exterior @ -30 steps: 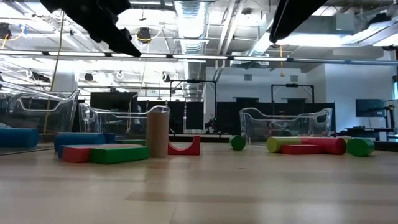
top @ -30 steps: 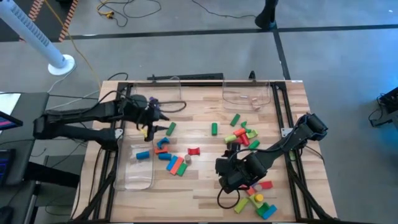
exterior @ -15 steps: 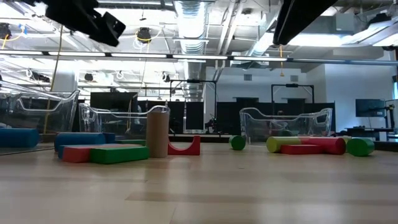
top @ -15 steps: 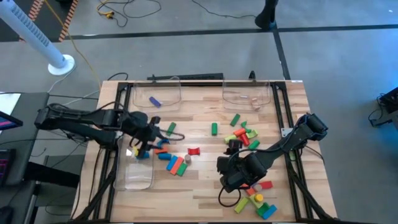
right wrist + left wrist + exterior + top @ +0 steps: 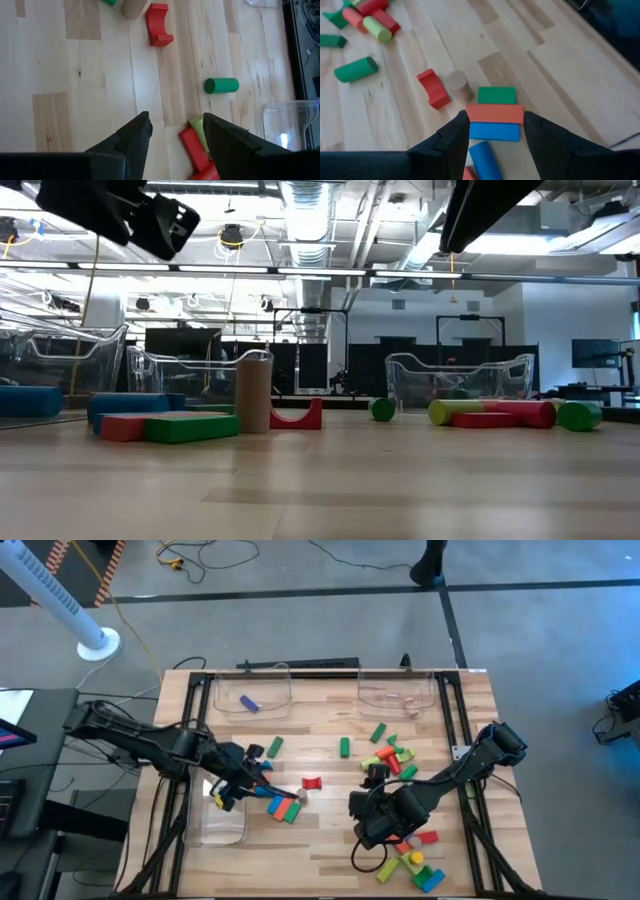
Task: Sort blocks by size
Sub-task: Put the brown cylindrical block into the bottom left transparent bin
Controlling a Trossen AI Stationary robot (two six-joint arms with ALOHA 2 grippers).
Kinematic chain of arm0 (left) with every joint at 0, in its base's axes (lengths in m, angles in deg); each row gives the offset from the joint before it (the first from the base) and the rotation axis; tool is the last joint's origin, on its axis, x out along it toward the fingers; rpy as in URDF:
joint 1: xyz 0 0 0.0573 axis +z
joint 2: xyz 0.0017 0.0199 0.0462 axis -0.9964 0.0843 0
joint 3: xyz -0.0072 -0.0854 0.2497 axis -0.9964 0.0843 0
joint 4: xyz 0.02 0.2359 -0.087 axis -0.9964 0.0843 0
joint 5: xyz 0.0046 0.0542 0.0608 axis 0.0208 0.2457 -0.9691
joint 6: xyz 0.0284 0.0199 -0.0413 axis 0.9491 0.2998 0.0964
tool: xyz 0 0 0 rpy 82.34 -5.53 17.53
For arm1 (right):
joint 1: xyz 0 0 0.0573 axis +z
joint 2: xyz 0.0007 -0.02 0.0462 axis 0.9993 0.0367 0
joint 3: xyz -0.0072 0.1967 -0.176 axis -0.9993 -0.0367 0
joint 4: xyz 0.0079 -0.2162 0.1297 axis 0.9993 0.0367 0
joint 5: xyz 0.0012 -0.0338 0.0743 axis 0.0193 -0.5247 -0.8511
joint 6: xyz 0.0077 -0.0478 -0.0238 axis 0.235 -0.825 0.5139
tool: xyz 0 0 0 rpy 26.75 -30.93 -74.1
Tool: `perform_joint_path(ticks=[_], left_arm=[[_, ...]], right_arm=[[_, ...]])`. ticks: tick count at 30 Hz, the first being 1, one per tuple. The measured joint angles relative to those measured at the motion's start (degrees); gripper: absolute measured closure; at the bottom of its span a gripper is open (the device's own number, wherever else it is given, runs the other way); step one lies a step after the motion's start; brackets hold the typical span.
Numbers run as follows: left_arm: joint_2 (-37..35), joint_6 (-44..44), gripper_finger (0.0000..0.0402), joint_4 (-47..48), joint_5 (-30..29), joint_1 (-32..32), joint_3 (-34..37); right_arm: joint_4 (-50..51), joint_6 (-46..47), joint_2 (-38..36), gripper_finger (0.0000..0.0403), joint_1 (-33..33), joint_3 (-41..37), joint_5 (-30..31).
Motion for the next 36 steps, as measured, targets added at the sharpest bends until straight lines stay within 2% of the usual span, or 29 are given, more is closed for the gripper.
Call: perform_joint_path(ticks=[10, 28, 36], left_arm=[[7.76, 0.62, 0.0221, -3.94, -0.56, -0.26, 0.02], [16.53, 1.09, 0.0221, -15.84, -0.14, -0.41, 0.02], [17.15, 0.69, 0.0221, -16.95, -0.10, -0.43, 0.02]], right_arm=[[-0.03, 0.30, 0.00, 0.0188, 0.00, 0.00, 0.00], [0.56, 3.69, 0.00, 0.0188, 2.40, 0.00, -0.28], [2.30, 6.75, 0.00, 0.0188, 4.53, 0.00, -0.56]])
